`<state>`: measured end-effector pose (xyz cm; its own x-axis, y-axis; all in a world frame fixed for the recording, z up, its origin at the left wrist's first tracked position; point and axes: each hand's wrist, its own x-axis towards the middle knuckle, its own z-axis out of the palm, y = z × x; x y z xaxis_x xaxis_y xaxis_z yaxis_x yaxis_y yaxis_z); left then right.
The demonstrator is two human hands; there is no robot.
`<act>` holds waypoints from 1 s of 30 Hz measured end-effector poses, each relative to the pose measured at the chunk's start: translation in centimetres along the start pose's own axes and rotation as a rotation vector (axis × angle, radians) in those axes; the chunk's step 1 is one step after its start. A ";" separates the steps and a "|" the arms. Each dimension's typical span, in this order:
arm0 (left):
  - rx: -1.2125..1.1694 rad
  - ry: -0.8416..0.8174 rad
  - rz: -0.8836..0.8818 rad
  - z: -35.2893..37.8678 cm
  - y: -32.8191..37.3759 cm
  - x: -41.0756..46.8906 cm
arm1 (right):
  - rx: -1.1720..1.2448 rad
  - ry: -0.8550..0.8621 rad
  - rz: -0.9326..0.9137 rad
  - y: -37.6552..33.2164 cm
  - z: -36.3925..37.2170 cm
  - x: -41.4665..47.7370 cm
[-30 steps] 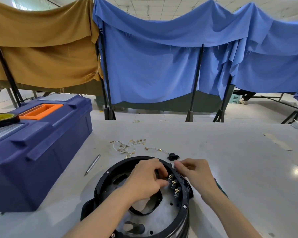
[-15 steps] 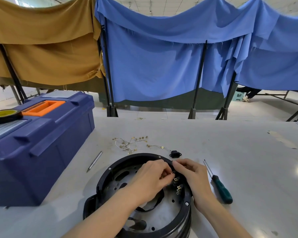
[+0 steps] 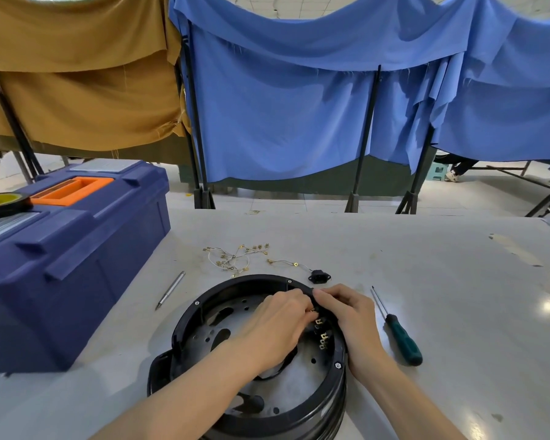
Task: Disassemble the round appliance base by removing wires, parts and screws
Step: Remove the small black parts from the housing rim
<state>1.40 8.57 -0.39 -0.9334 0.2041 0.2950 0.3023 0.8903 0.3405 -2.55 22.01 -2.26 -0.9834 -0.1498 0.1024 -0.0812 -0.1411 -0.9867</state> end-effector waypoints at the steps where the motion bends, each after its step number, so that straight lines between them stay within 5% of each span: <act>1: 0.001 -0.002 0.008 0.0 0.1 -0.1 | 0.004 -0.005 0.002 0.0 0.0 0.0; 30: 0.027 -0.102 -0.032 0.1 0.3 0.1 | 0.112 -0.022 0.052 0.5 -0.2 0.2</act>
<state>1.39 8.87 -0.39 -0.9577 0.2149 0.1913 0.2682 0.9073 0.3237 -2.84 22.08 -2.76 -0.9820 -0.1807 0.0558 -0.0109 -0.2406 -0.9706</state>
